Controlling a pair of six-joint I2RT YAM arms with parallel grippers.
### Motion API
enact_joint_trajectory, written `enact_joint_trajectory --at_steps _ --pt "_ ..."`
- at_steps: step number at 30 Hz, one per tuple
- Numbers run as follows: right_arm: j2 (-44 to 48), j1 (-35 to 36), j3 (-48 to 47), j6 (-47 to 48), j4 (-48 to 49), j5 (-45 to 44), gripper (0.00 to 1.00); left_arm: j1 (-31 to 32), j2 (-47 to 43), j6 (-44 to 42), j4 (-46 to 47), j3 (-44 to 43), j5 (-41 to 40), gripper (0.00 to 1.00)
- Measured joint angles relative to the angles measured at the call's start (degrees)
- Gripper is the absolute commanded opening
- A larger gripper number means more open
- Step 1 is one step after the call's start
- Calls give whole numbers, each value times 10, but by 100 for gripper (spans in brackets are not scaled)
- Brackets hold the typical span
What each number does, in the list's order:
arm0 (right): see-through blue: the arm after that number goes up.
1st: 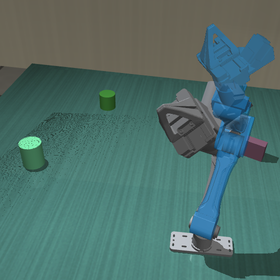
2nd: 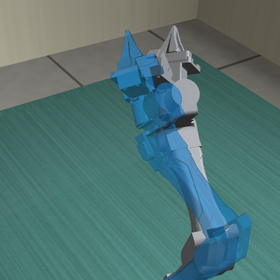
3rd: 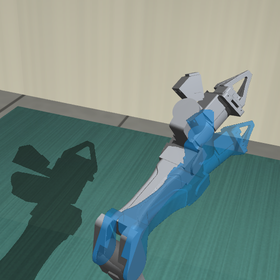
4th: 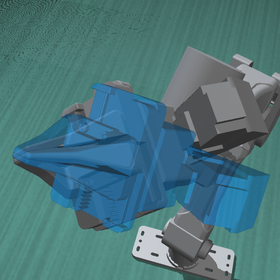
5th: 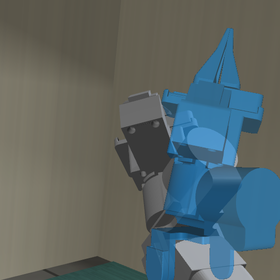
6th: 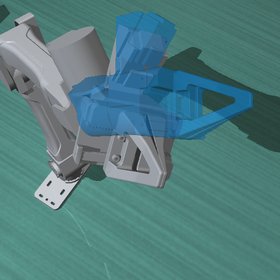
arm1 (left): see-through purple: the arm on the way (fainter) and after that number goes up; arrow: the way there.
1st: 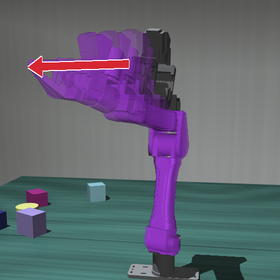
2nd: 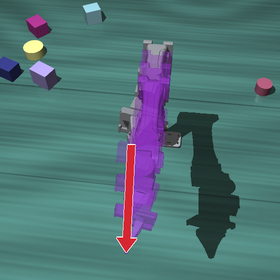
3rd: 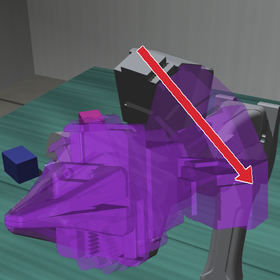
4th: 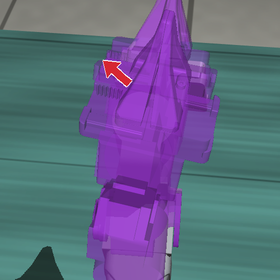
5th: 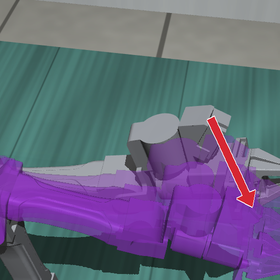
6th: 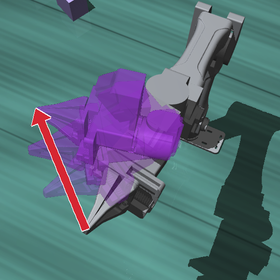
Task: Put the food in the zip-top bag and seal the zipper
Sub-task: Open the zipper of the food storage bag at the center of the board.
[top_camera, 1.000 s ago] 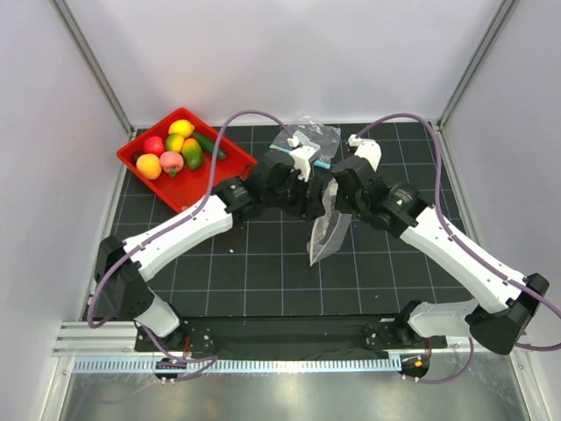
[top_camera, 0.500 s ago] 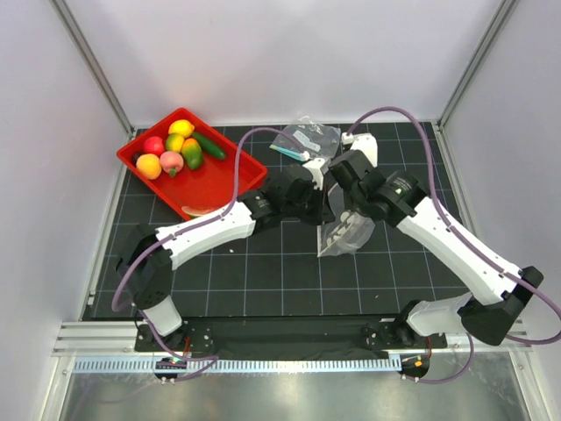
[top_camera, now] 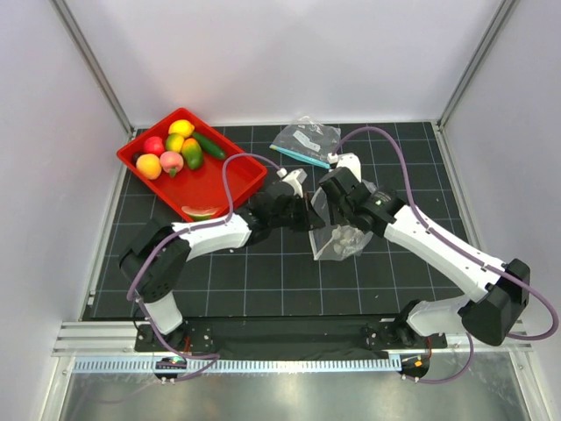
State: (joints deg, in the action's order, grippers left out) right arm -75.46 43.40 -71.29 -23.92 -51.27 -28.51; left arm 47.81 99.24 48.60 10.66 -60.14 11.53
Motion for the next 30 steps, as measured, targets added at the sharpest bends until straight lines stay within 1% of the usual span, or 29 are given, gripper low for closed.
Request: enact_joint_trajectory --at_steps 2,7,10,17,18,19,24,29,30 --pt "1 0 1 0 13 4 42 -4 0 7 17 8 0 0" --pt "0 2 0 3 35 9 43 -12 0 17 46 19 0 0" --pt "-9 6 0 13 49 12 41 -24 -1 21 66 35 1 0" --pt "-56 8 -4 33 90 28 25 -59 -11 14 47 64 -16 0" --pt "-62 8 -4 37 99 30 19 -62 -15 8 40 64 -22 0" --pt "-66 8 -4 42 110 32 16 -63 -19 2 35 64 -27 0" --pt "-77 8 -4 58 144 33 11 -65 -34 -25 19 70 -46 0" --pt "-89 9 -12 70 137 30 10 -77 -30 -52 6 71 -50 0" --pt "-91 9 -19 72 128 30 8 -81 -25 -55 6 71 -49 0"
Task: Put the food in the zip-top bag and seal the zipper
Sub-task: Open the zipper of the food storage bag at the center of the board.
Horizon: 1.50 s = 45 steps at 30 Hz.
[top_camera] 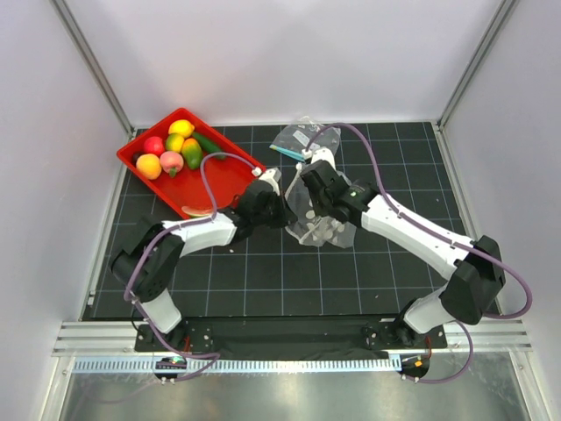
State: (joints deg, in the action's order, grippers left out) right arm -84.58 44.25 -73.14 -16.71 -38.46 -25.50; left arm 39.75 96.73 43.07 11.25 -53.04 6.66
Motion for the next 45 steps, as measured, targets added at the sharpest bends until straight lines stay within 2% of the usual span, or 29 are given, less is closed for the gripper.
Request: enact_joint_trajectory --at_steps 6,11,16,18,19,22,28,30,39,45 --pt "-11 0 -64 0 -76 -15 8 -21 28 -8 -11 0 14 0" --pt "-7 1 -75 -7 -109 -35 9 -23 29 -15 -10 0 30 8" --pt "-7 4 -75 -12 -118 -45 11 -23 31 -19 -11 0 49 32" --pt "-7 7 -75 -12 -120 -49 11 -23 31 -22 -11 0 52 37" --pt "-8 12 -75 -12 -121 -52 11 -23 31 -23 -11 0 53 47" --pt "-12 22 -76 -12 -122 -55 11 -23 21 -29 2 13 53 60" --pt "-17 26 -75 -12 -120 -54 11 -23 -46 -42 16 57 43 77" --pt "-18 26 -75 -11 -113 -52 11 -23 -60 -47 28 61 43 80" --pt "-48 26 -37 -12 -64 -38 8 -14 -89 -61 79 88 45 79" --pt "-58 26 -23 -12 -47 -48 4 -11 -162 -72 99 138 26 78"
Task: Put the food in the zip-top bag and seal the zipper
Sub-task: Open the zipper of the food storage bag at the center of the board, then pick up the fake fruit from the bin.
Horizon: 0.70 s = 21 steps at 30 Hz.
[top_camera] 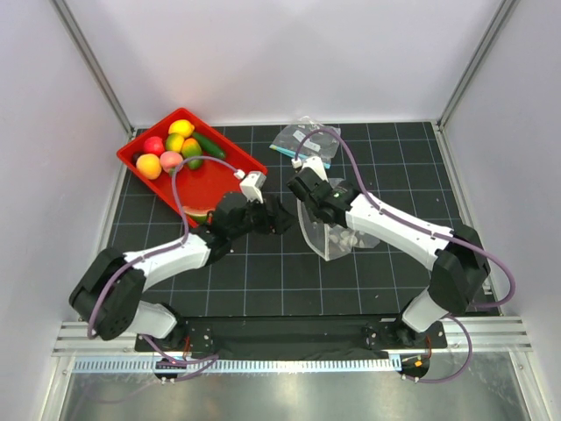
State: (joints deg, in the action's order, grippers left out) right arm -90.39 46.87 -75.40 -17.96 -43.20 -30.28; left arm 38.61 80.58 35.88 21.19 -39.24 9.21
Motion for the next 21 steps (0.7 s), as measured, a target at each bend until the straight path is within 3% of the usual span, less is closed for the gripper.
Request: enact_joint_trajectory --at_steps 12,15,21 --pt "12 0 14 0 19 -22 3 -22 -112 -17 -45 15 -153 86" --pt "36 0 17 1 22 -22 3 -68 -109 3 -90 -7 -174 99" --pt "87 0 30 3 29 -14 3 -115 -82 57 -194 -97 -283 100"
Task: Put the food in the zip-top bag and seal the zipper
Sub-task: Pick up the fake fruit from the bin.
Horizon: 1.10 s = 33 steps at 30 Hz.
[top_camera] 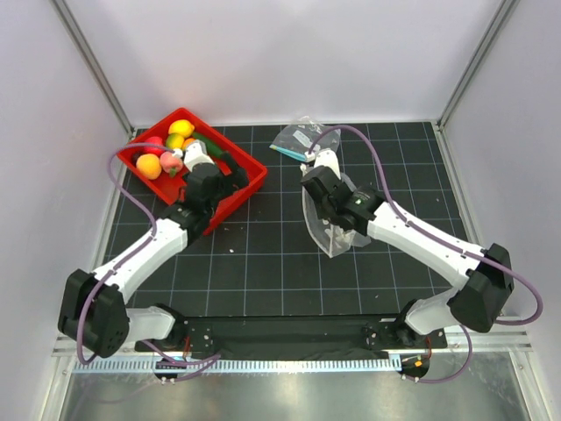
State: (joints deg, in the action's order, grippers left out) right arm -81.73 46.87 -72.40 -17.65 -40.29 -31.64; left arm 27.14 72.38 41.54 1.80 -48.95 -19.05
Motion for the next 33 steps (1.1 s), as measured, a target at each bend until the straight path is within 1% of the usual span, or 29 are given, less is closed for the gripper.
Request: enact_joint_trajectory --at_steps 2,4,10,16,24,33 --pt "7 0 1 1 2 3 3 -11 9 5 -22 -26 -22 100" --pt "9 0 4 2 4 5 3 -31 23 10 -36 -53 -24 100" --pt "11 0 18 2 11 23 3 -137 116 16 -88 -165 -6 100" --pt "14 0 24 -3 16 45 3 -211 199 19 -122 -221 26 100" --pt "37 0 31 -3 17 63 3 -257 341 16 -132 -309 127 99" --pt "54 0 47 -3 26 64 3 -271 428 15 -127 -355 170 100"
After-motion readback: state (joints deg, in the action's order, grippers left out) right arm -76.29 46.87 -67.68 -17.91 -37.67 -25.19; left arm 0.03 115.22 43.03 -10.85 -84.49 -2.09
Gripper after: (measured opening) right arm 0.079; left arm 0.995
